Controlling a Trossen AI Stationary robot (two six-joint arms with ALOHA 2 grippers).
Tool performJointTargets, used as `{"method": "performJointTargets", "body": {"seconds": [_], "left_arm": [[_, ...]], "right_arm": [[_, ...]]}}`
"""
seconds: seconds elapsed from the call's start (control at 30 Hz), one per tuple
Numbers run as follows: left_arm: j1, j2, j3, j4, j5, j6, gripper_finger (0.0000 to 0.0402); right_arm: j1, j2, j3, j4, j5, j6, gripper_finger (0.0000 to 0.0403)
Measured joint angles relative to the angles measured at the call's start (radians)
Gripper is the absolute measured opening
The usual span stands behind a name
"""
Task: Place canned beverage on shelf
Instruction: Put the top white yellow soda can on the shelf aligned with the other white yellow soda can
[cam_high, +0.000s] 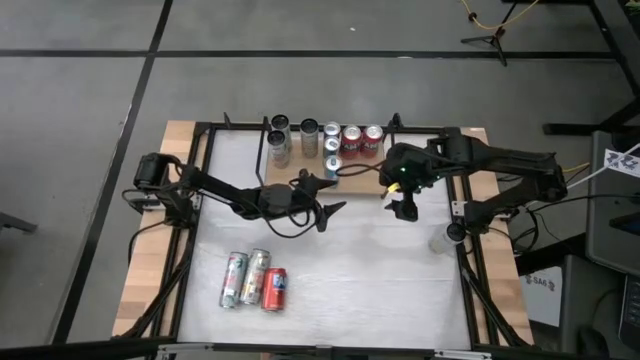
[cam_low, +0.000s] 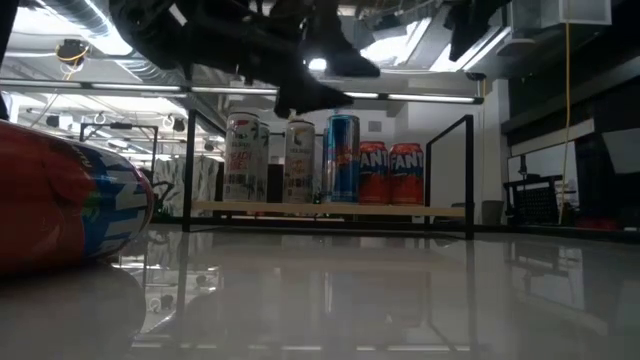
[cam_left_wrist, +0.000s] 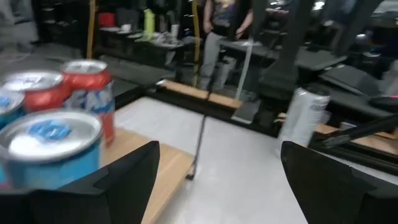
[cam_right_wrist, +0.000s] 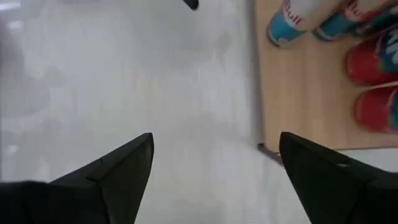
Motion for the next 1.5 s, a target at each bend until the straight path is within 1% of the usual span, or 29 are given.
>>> {"method": "performJointTargets", "body": {"seconds": [0.1, 0.17, 0.23, 0.33, 0.43, 0.53, 0.6, 0.67, 0.77, 0.97, 1.07, 1.2, 1.4, 1.5], "left_arm": [[0.002, -0.042, 0.0, -0.017, 0.08, 0.023, 0.033], [0.006, -0.074, 0.0, -0.029, 0.14, 0.049, 0.033], [0.006, -0.113, 0.0, -0.066, 0.174, 0.069, 0.033], [0.005, -0.172, 0.0, -0.142, 0.179, 0.102, 0.033], [0.004, -0.224, 0.0, -0.216, 0.173, 0.107, 0.033], [0.004, -0.267, 0.0, -0.283, 0.137, 0.1, 0.033], [0.004, -0.289, 0.0, -0.322, 0.104, 0.099, 0.033], [0.003, -0.295, 0.0, -0.319, 0.08, 0.099, 0.033], [0.003, -0.293, 0.0, -0.321, 0.057, 0.098, 0.033], [0.003, -0.293, 0.0, -0.324, 0.051, 0.097, 0.033], [0.003, -0.293, 0.0, -0.323, 0.051, 0.097, 0.033], [0.003, -0.293, 0.0, -0.324, 0.055, 0.096, 0.033], [0.003, -0.293, 0.0, -0.324, 0.06, 0.096, 0.033], [0.003, -0.293, 0.0, -0.324, 0.06, 0.096, 0.033]], "right_arm": [[0.007, 0.001, 0.0, 0.002, -0.011, 0.008, 0.0342], [0.007, 0.003, 0.0, 0.015, -0.042, 0.009, 0.0342], [0.005, 0.006, 0.0, 0.029, -0.084, 0.011, 0.0342], [0.005, 0.007, 0.0, 0.053, -0.108, 0.011, 0.0342], [0.005, 0.006, 0.0, 0.041, -0.114, 0.023, 0.0342], [0.005, 0.007, 0.0, -0.047, -0.142, 0.096, 0.0342], [0.011, 0.007, 0.0, -0.136, -0.15, 0.137, 0.0342], [0.042, 0.007, 0.0, -0.22, -0.129, 0.168, 0.0342], [0.117, 0.006, 0.0, -0.283, -0.052, 0.219, 0.0342], [0.29, 0.006, 0.0, -0.309, 0.01, 0.33, 0.0342], [0.353, 0.003, 0.0, -0.309, 0.024, 0.382, 0.0342], [0.421, -0.043, -0.003, -0.311, 0.033, 0.455, 0.0342], [0.535, -0.146, -0.003, -0.31, 0.171, 0.595, 0.0342], [0.585, -0.194, -0.003, -0.31, 0.201, 0.662, 0.0342]]}}
